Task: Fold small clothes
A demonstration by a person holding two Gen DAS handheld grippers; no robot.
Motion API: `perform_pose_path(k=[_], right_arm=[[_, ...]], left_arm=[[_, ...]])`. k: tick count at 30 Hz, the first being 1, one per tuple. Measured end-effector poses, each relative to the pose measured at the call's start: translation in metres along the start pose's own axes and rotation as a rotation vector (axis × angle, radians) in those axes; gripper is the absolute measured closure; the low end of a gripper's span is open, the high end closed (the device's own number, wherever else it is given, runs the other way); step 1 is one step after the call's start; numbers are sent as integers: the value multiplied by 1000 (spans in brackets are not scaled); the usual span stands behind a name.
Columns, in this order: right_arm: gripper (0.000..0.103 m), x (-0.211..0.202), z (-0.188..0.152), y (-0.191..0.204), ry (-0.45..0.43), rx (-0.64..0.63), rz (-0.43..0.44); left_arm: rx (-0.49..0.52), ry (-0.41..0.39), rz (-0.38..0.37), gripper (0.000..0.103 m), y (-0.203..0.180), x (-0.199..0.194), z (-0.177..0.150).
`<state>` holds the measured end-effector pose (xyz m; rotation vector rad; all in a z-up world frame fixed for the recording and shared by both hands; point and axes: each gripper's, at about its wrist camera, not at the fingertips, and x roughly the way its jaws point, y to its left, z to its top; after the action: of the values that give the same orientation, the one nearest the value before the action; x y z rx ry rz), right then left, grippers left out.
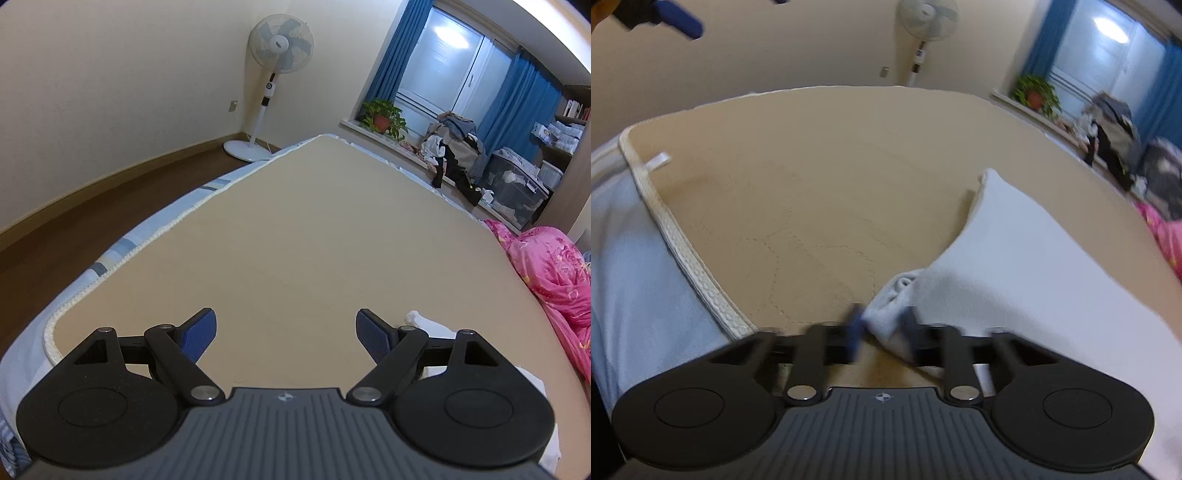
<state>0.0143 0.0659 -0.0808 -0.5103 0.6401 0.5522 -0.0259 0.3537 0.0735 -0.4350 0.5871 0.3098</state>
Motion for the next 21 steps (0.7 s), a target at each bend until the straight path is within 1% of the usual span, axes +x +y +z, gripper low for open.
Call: perform_pose_path(k=[2,3,5,7,10,12,13,14,16,18,19,20,21], right_arm=[[95,-1,4,-5,8,31,23],[95,-4,7,-14,4,50,35],[96,-16,16,-30,-28,97,51],[96,-31,27,-52,-68,173,64],[96,-61,40,-104,-144,335,85],[96,-80,39,-143,-185,437,86],[97,-92,34,-169,-209,512,79],[97,-102,27,-192,-231,577,66],[97,-127,-2,-240,-287,727,6],[97,-148,-41,-288,-322,873,-97],[97,-155,-65,-310,-318,948,-153],[97,-160,-92,-329,-295,1025,-210],[97,-162,-121,-345,-248,1092,-266]], left_arm=[[2,4,-3,16,-3,3,-1],[8,4,-4,16,-5,3,-2],[21,4,-4,16,-10,5,-3],[30,11,-3,16,-15,8,-4],[41,22,3,16,-24,12,-7],[54,25,4,16,-32,15,-8],[62,25,2,16,-35,16,-9],[70,24,0,16,-40,17,-10],[84,21,-5,16,-50,17,-12],[102,15,-10,16,-59,18,-15],[113,13,-11,16,-64,19,-17],[126,10,-11,16,-70,20,-19],[140,10,-13,16,-76,21,-21]])
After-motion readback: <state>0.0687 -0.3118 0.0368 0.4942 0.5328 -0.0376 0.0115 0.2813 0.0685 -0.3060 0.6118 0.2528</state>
